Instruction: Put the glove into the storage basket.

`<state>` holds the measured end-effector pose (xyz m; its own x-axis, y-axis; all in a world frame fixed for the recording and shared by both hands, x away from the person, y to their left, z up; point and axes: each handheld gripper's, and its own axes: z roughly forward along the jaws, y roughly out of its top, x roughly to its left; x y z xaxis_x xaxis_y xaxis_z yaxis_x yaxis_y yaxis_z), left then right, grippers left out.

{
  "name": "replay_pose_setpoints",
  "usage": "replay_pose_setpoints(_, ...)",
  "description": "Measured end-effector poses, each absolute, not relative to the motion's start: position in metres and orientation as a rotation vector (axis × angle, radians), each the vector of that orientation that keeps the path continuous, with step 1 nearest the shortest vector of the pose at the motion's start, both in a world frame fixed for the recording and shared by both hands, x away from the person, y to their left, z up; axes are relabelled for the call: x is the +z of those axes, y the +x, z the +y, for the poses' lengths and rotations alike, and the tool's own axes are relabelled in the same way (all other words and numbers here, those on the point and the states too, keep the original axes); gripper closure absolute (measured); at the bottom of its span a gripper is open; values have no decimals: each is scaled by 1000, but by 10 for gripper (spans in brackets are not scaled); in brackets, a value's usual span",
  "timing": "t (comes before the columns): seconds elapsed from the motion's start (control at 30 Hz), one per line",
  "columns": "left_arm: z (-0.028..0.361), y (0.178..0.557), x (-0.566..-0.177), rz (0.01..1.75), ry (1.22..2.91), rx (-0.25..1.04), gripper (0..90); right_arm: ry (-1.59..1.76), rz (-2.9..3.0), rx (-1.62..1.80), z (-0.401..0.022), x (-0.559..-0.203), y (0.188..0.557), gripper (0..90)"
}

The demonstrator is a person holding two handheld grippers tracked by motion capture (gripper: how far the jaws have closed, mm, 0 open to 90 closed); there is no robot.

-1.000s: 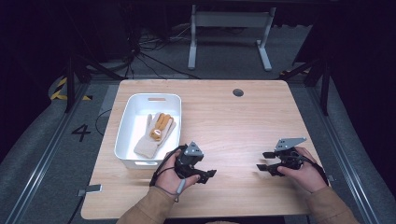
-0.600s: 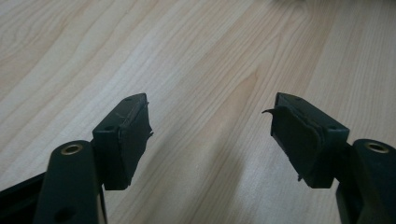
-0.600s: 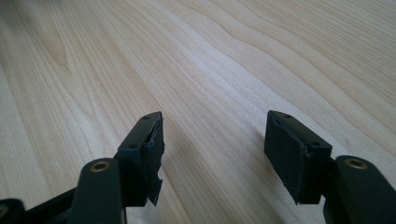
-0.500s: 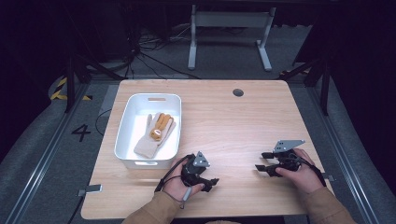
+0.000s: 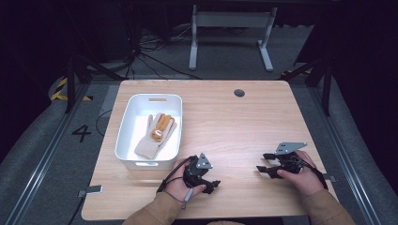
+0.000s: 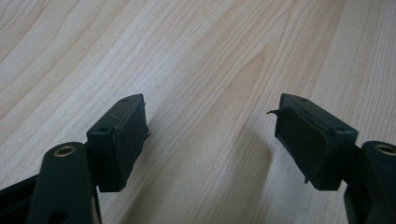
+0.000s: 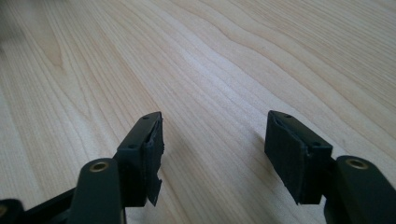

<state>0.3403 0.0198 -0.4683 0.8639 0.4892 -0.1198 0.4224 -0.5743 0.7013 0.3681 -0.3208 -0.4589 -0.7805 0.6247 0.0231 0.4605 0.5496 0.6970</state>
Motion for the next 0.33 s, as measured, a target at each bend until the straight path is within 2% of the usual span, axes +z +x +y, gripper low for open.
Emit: replay_pose_setpoints(0.33, 22, 338, -464, 648, 2251, 129, 250, 905, 2546, 1053, -319, -457, 369, 384)
